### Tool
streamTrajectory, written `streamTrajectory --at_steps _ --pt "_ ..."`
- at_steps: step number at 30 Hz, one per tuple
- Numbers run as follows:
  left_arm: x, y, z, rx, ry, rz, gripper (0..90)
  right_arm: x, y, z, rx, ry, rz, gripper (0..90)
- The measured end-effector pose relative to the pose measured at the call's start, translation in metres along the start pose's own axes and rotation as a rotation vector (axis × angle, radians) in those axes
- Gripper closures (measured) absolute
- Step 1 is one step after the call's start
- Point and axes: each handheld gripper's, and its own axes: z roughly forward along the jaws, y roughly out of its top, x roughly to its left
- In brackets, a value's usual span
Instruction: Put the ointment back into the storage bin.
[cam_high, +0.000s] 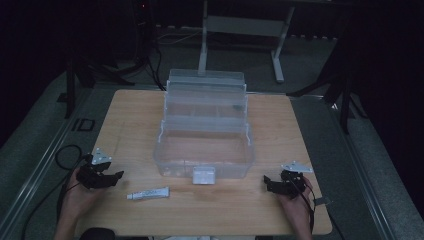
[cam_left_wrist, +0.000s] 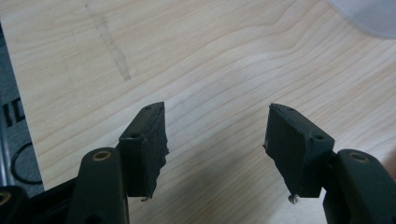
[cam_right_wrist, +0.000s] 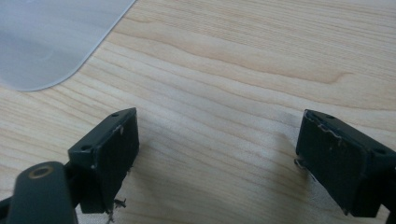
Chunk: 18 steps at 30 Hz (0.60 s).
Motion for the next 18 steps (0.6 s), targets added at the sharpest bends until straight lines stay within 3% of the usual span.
streamTrajectory --at_steps 18 --pt "-0.010 0.015 -0.012 0.049 -0.059 0.117 38.5 0.000 -0.001 -0.001 0.000 -0.002 0.001 13.0"
